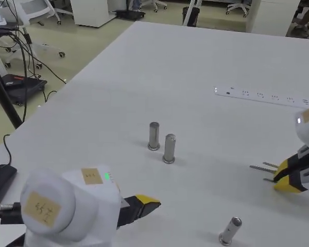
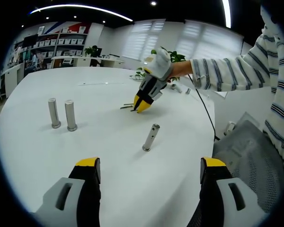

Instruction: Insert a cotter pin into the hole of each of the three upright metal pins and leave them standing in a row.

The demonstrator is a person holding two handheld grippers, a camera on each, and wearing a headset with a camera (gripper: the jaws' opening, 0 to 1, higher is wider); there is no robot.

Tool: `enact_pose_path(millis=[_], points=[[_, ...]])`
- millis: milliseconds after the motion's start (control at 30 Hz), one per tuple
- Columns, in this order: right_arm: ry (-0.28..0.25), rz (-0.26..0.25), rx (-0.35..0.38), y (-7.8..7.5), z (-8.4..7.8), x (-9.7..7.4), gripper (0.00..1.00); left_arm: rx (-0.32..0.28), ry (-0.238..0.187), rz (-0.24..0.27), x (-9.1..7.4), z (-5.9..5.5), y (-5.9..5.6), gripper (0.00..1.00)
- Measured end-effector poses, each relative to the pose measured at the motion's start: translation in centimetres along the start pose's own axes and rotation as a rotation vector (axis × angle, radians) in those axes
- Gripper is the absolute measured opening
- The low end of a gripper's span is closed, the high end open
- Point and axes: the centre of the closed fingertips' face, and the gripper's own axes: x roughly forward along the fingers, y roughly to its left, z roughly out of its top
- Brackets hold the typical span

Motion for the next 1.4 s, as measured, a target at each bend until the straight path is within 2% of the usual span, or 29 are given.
enact_pose_path(millis=[133, 167, 267, 300, 333, 600, 800, 1100, 1300, 1400], points=[[0.017, -0.002, -0.005, 0.0, 0.0, 0.0, 0.07, 0.001, -0.001, 0.0, 0.0, 0.0, 0.0, 0.86], [0.025, -0.017, -0.005, -0.3, -0.1, 0.0, 0.05, 0.0, -0.002, 0.0, 0.0, 0.0, 0.0, 0.86], [0.032, -0.016, -0.01, -0.2, -0.1, 0.0, 0.04, -0.003, 0.0, 0.0, -0.1, 0.0, 0.1, 0.85], [0.039, -0.022, -0.057, -0.2, 0.0, 0.0, 0.04, -0.011, 0.002, -0.002, -0.1, 0.0, 0.0, 0.84], [0.042, -0.027, -0.063, -0.1, 0.0, -0.1, 0.04, -0.017, 0.003, -0.003, -0.2, 0.0, 0.0, 0.82], [0.07, -0.056, -0.074, -0.2, 0.0, -0.2, 0.02, -0.027, -0.001, 0.005, -0.1, 0.0, 0.1, 0.8], [0.103, -0.085, -0.096, -0.4, -0.4, -0.5, 0.02, -0.028, -0.022, 0.006, 0.0, 0.5, 0.0, 0.81], [0.057, -0.137, -0.091, -0.4, 0.2, -3.2, 0.01, -0.012, -0.032, 0.01, -0.1, 1.1, -0.4, 0.8], [0.004, -0.221, -0.1, -0.1, 0.9, -5.5, 0.01, 0.007, -0.05, 0.022, -0.1, 1.7, -0.5, 0.78], [-0.014, -0.244, -0.102, 0.1, 1.1, -6.3, 0.01, 0.017, -0.055, 0.029, -0.1, 2.0, -0.4, 0.78]])
